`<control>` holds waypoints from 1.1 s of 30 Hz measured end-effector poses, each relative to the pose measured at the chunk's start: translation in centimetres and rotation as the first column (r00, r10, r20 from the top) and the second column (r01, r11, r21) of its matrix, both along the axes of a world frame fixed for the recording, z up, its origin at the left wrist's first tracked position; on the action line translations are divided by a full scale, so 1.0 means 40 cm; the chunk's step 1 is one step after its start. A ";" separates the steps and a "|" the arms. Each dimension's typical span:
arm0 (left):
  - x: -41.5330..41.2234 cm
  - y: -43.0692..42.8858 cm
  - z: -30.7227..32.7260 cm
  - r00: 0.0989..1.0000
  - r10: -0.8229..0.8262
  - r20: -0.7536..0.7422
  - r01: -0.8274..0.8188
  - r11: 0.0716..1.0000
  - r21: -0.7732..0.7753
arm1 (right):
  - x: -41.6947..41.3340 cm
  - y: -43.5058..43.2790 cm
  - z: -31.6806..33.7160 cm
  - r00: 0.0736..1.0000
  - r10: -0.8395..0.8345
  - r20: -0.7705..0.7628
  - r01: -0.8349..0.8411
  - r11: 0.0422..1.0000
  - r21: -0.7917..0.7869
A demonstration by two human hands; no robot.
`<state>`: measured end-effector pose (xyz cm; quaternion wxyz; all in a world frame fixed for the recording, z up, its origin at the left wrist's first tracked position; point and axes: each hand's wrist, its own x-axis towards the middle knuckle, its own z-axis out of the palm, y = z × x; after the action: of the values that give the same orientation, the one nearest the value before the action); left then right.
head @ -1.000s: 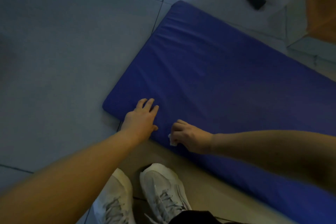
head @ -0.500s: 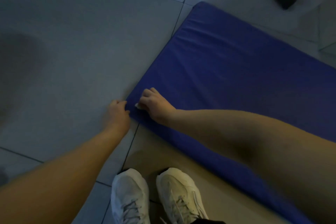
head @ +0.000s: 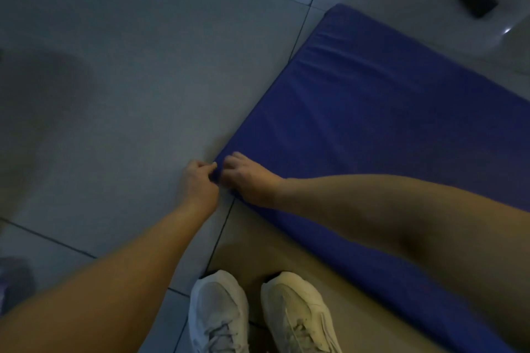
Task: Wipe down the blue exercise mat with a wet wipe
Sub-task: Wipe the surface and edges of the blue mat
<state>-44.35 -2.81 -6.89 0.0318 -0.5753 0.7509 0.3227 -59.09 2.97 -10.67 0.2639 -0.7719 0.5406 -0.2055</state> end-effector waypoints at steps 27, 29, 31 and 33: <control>-0.033 0.000 -0.012 0.967 -0.092 0.236 0.102 0.994 -0.030 | -0.294 0.013 -0.019 0.755 -0.652 -0.066 0.650 0.758 -0.054; -0.041 -0.001 -0.007 0.953 -0.116 0.281 0.130 0.991 -0.031 | -0.333 0.008 -0.020 0.617 -0.784 -0.069 0.786 0.619 -0.003; -0.047 0.000 -0.005 0.933 -0.151 0.326 0.172 0.984 -0.037 | -0.306 0.014 -0.013 0.590 -0.805 -0.069 0.806 0.591 0.000; -0.050 0.000 -0.003 0.914 -0.170 0.369 0.200 0.979 -0.043 | -0.237 0.039 -0.015 0.662 -0.747 -0.066 0.748 0.664 -0.020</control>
<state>-46.35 -2.82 -7.00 0.1775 -0.5521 0.7954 0.1762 -68.55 4.51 -11.28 0.1413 -0.4879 0.8191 -0.2667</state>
